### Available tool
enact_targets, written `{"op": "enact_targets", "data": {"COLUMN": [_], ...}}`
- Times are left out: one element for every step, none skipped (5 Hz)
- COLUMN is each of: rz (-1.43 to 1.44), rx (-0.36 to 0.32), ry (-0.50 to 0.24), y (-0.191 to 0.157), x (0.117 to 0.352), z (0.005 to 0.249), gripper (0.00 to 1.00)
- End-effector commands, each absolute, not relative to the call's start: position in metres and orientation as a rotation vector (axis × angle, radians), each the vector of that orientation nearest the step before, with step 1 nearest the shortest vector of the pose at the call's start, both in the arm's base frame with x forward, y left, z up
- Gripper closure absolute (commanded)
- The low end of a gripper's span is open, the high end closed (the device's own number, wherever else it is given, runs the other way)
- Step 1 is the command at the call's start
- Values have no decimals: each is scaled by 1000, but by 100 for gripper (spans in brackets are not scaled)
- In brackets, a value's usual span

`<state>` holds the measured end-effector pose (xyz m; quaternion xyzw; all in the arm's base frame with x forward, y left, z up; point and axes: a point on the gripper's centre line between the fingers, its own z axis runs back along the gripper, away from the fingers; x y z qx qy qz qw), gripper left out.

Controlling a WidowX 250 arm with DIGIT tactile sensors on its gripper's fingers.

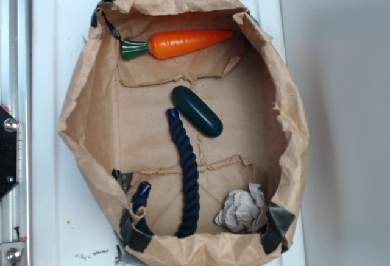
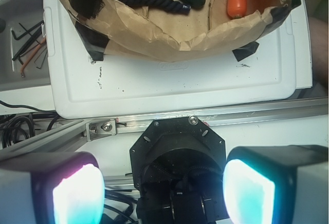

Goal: Grab the blue rope.

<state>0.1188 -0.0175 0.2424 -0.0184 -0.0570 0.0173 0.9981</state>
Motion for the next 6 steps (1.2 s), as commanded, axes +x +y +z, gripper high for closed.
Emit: {"op": "enact_targets", "data": {"rz": [35,11,-113,-277,-460,-529], "rx": [-37,-12,-15,-38,-32,15], "ry": [-114,-130,-171,-185,-211,-254], "y": [-17,-39,-49,-48,-34,-13], "x": [119,159,190,213,231,268], "z": [242,236,234,228,210,195], "gripper": [0,0,0,0,0,0]}}
